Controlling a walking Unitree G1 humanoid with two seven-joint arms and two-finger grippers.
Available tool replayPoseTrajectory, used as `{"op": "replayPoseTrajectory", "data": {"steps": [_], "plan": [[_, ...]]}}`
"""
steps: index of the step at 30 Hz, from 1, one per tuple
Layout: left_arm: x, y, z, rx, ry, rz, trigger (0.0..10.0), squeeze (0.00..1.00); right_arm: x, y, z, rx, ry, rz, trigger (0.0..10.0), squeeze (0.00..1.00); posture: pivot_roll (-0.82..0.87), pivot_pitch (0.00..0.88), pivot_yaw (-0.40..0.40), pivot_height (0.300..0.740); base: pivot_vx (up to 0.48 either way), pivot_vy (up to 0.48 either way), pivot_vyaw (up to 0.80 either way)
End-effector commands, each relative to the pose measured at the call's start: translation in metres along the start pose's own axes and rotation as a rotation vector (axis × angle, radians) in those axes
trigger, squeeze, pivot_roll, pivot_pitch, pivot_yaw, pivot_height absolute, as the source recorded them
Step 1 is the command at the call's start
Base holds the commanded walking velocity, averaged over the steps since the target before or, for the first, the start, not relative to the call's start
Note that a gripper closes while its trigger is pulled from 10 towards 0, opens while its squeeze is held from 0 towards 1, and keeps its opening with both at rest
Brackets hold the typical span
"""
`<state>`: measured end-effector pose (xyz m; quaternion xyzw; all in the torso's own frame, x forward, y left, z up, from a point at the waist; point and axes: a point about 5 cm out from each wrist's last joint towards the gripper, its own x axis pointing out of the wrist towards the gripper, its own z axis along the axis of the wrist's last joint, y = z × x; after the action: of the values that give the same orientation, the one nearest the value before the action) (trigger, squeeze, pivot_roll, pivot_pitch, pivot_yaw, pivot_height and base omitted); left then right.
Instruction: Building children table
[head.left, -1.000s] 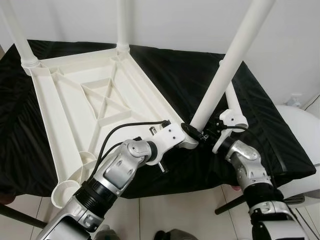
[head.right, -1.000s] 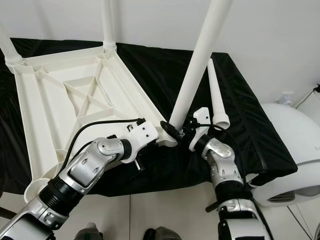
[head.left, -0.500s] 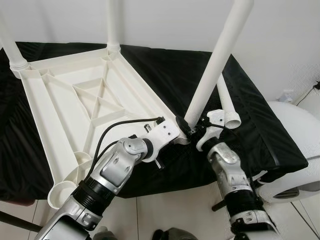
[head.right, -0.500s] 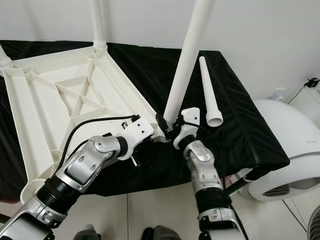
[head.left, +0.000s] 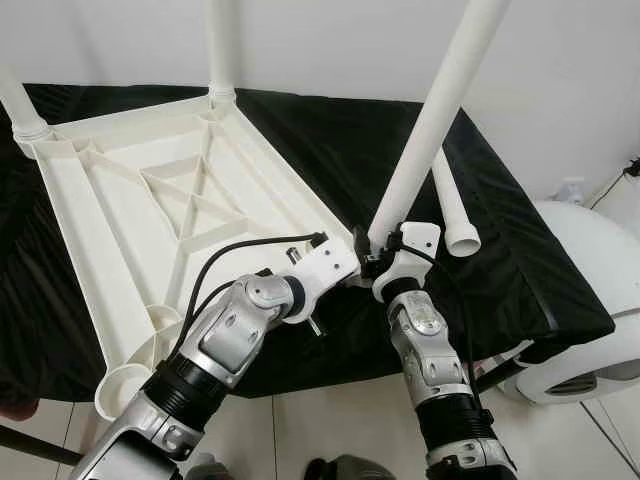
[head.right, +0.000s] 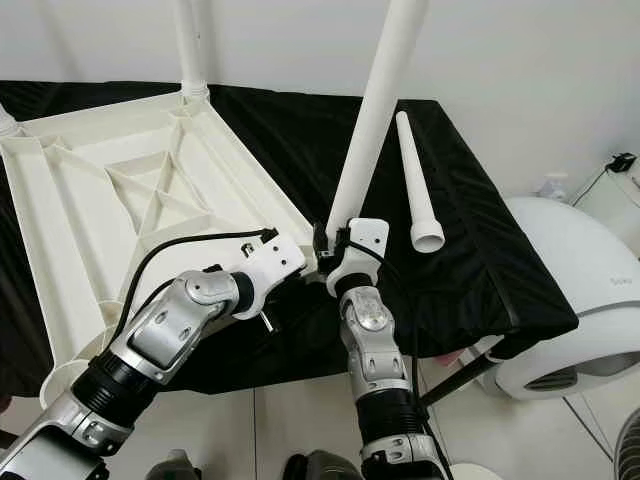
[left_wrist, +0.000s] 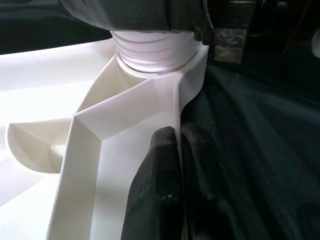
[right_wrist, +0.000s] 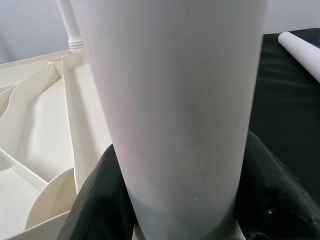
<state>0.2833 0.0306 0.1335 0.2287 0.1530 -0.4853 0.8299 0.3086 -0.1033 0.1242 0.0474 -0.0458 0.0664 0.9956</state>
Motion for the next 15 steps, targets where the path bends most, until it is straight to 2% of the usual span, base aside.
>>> {"op": "replayPoseTrajectory", "data": {"steps": [1, 5, 6, 11, 13, 15], "plan": [[0.003, -0.014, 0.012, 0.027, -0.048, -0.086, 10.0, 0.00, 0.000, -0.003, 0.006, -0.001, -0.015, -0.024, 10.0, 0.00, 0.04, 0.023, -0.101, 0.740, 0.000, 0.000, 0.00], [0.003, -0.014, 0.012, 0.026, -0.047, -0.086, 10.0, 0.00, -0.001, -0.007, 0.007, -0.001, -0.023, -0.032, 10.0, 0.00, 0.04, 0.022, -0.100, 0.740, 0.000, 0.000, 0.00], [0.003, -0.014, 0.012, 0.025, -0.048, -0.087, 10.0, 0.00, -0.003, -0.012, 0.006, -0.011, -0.015, -0.050, 10.0, 1.00, 0.04, 0.021, -0.100, 0.740, 0.000, 0.000, 0.00], [0.003, -0.015, 0.013, 0.028, -0.052, -0.091, 10.0, 0.00, -0.005, -0.025, 0.006, -0.020, -0.017, -0.076, 10.0, 1.00, 0.04, 0.019, -0.099, 0.740, 0.000, 0.000, 0.00], [0.003, -0.015, 0.013, 0.028, -0.052, -0.091, 10.0, 0.00, -0.005, -0.025, 0.006, -0.020, -0.017, -0.076, 10.0, 1.00, 0.04, 0.019, -0.099, 0.740, 0.000, 0.000, 0.00], [0.004, -0.015, 0.014, 0.030, -0.053, -0.091, 10.0, 0.00, -0.007, -0.034, 0.007, -0.032, -0.027, -0.063, 10.0, 1.00, 0.04, 0.017, -0.098, 0.740, 0.000, 0.000, 0.00]]}}
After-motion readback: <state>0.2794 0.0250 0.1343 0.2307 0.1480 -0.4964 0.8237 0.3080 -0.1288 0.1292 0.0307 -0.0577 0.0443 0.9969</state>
